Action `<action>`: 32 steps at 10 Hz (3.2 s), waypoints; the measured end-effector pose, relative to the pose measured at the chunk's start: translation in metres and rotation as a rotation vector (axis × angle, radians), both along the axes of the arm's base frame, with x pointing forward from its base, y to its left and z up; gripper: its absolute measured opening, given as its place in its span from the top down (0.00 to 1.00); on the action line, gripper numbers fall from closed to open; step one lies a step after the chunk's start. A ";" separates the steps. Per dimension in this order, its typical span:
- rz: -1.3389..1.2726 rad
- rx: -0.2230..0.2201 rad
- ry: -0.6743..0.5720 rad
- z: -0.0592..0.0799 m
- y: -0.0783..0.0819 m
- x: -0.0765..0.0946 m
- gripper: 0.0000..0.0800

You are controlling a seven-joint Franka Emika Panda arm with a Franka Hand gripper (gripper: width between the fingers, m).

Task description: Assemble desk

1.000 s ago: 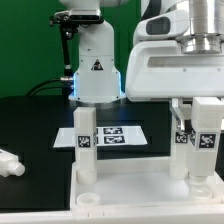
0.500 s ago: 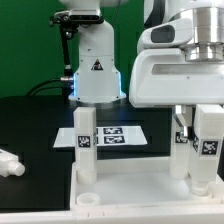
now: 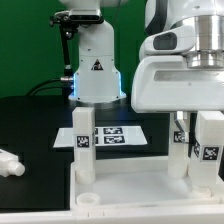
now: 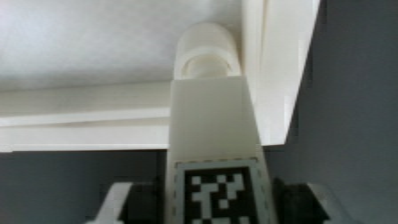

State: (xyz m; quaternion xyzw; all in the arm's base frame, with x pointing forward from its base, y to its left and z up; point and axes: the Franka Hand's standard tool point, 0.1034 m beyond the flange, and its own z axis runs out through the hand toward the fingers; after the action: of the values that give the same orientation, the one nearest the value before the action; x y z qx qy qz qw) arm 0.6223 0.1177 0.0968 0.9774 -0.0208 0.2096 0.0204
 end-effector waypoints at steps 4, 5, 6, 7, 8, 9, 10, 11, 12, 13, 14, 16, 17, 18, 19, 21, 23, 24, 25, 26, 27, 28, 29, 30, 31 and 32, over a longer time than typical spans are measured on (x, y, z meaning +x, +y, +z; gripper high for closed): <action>0.000 0.000 -0.001 0.000 0.000 0.000 0.64; 0.000 0.000 -0.001 0.000 0.000 0.000 0.41; 0.007 -0.002 0.004 0.004 -0.002 0.001 0.24; 0.005 0.008 0.017 0.017 -0.004 0.002 0.24; -0.005 0.022 0.050 0.028 -0.006 0.002 0.20; -0.009 0.029 0.042 0.035 -0.007 0.004 0.19; -0.017 0.031 0.120 0.032 -0.008 -0.001 0.19; -0.033 0.037 0.225 0.034 -0.011 0.000 0.19; -0.045 0.036 0.267 0.033 -0.013 0.002 0.19; -0.051 0.033 0.306 0.029 -0.013 0.001 0.19; -0.061 0.029 0.400 0.025 -0.016 -0.006 0.19; -0.073 0.032 0.338 0.025 -0.016 0.006 0.19; -0.107 0.041 0.335 0.024 -0.015 0.005 0.19; -0.109 0.041 0.335 0.024 -0.016 0.006 0.19; -0.140 0.050 0.333 0.024 -0.016 0.006 0.33; -0.268 0.085 0.323 0.025 -0.015 0.007 0.50; -0.372 0.112 0.316 0.025 -0.015 0.007 0.64; -0.458 0.134 0.311 0.025 -0.015 0.007 0.64; -0.518 0.150 0.307 0.025 -0.015 0.007 0.64; -0.567 0.165 0.302 0.024 -0.015 0.007 0.64; -0.692 0.205 0.281 0.024 -0.014 0.010 0.64; -0.788 0.230 0.271 0.023 -0.008 0.010 0.64; -0.932 0.288 0.256 0.023 -0.006 0.011 0.64; -1.082 0.359 0.236 0.022 -0.008 0.014 0.64; -1.294 0.456 0.224 0.021 -0.009 0.014 0.64; -1.415 0.504 0.219 0.021 -0.008 0.014 0.64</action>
Offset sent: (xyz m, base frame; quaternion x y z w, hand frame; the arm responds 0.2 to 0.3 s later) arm 0.0000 0.0000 0.0000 0.0000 0.0000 0.0000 1.0000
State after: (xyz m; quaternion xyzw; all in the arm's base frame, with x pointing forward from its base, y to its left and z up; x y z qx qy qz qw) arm 0.6363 0.1094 0.1178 0.7213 -0.6878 0.0374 -0.0720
